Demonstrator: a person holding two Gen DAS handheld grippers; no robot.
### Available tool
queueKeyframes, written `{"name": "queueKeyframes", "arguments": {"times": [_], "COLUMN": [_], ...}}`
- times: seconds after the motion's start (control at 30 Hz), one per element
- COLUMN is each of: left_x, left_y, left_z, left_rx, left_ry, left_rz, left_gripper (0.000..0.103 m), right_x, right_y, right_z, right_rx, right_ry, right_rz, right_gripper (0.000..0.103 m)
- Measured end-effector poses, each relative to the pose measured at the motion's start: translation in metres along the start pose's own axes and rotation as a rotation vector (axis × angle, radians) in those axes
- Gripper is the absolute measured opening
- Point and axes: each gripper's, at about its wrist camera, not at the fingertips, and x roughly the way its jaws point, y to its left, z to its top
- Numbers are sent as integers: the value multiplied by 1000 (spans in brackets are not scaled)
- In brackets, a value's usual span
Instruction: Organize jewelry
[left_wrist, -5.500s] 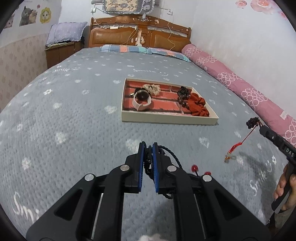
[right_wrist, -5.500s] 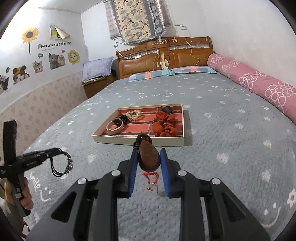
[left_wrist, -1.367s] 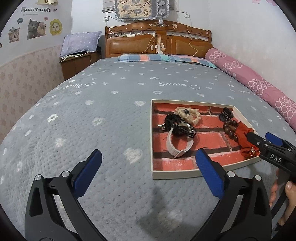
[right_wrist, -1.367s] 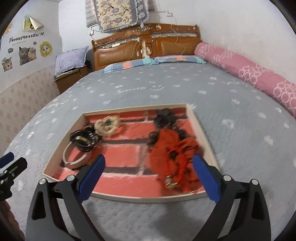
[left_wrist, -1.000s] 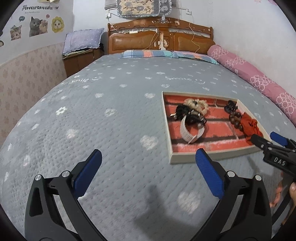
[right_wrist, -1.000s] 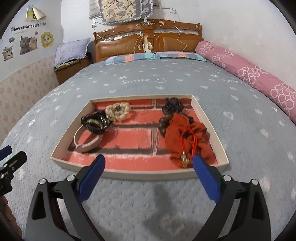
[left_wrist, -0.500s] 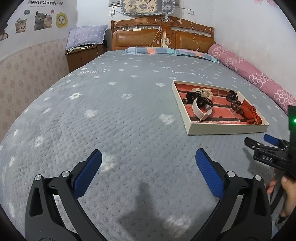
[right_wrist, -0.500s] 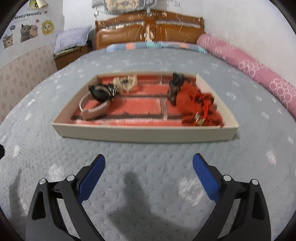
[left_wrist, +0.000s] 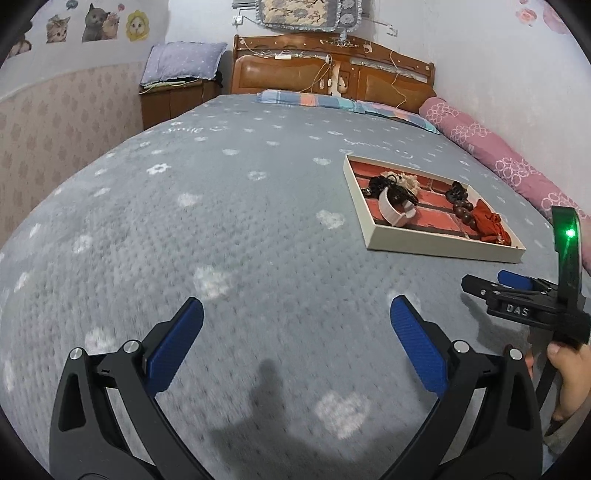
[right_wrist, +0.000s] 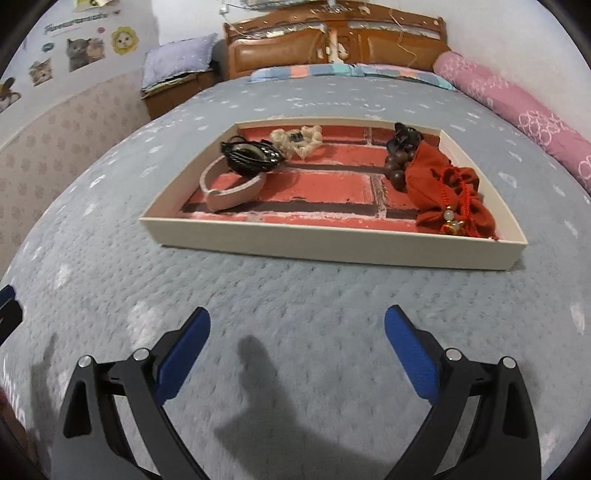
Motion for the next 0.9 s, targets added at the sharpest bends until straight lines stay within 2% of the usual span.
{"name": "queueKeyframes", "arguments": {"times": [0.1,0.3,0.47,0.63,0.9], "left_x": [-10,-28,-38,-49,-75], "left_y": [-13,-37,-57,-75,-93], "left_z": [-10,-30,-43,-52,-68], "left_rx": [23,30,46,68,78], "left_ry": [-1,-2,10,-10,-104], "left_rz": [18,28,10,-2,9], "left_gripper": [98,98,98,98,98], "right_x": [-26,-65,-94,-112,-149], "right_y": [-6,-39,-68,-88,-88], "right_z": [-17,-45,-65,-81,-103], "right_rx": [-27,-14,-29,4,10], "right_ry": [-29,-33,-54,-81,-225], "right_rz": [-19,-44,-112,-108,-99], "right_gripper": [93,93,93,93,93]}}
